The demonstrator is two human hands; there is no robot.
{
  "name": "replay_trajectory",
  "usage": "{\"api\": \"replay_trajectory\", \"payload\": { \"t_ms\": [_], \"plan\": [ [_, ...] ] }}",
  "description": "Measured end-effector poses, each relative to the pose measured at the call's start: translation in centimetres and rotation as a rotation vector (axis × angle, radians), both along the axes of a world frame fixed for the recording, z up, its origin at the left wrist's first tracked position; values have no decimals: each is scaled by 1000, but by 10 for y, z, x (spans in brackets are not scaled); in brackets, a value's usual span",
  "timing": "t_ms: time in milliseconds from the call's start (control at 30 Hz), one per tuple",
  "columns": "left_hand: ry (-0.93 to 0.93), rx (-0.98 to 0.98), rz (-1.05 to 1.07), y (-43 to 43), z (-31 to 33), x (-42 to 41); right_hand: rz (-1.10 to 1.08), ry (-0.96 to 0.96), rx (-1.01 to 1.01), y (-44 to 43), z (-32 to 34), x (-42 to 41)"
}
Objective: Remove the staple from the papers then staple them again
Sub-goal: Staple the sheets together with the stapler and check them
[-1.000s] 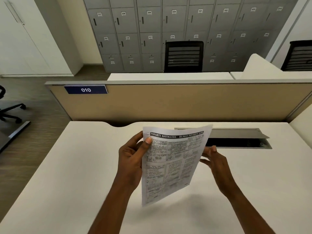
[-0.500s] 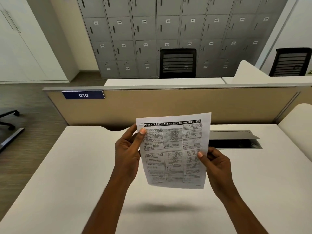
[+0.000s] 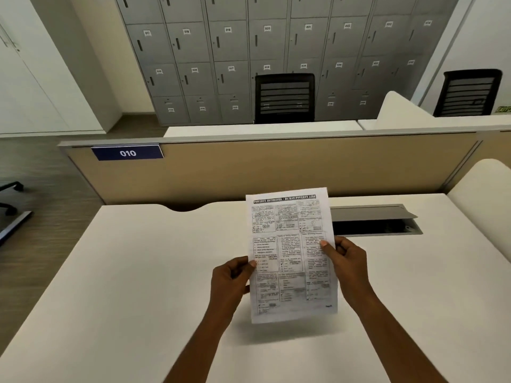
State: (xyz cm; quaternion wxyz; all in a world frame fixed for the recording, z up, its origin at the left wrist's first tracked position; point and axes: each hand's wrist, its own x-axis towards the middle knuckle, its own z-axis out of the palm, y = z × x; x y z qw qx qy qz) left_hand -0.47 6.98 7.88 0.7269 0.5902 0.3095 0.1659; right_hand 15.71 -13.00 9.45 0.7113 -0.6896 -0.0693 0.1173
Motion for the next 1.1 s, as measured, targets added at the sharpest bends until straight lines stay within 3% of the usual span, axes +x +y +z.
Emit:
{"api": "replay_trajectory", "payload": {
  "t_ms": [300,533,767,1100],
  "plan": [
    [328,27,85,-17,-71,9,-65,10,-460,1,-76,2],
    [510,223,-7,-26,-94,15,-39,-53,-718,4,-99,-6],
    [616,560,-105,-24,-97,23,46,-136,-935,1,-102,-12],
    [581,716,-215,-14,-99,34,138,-238,-1126,10,-103,3]
  ]
}}
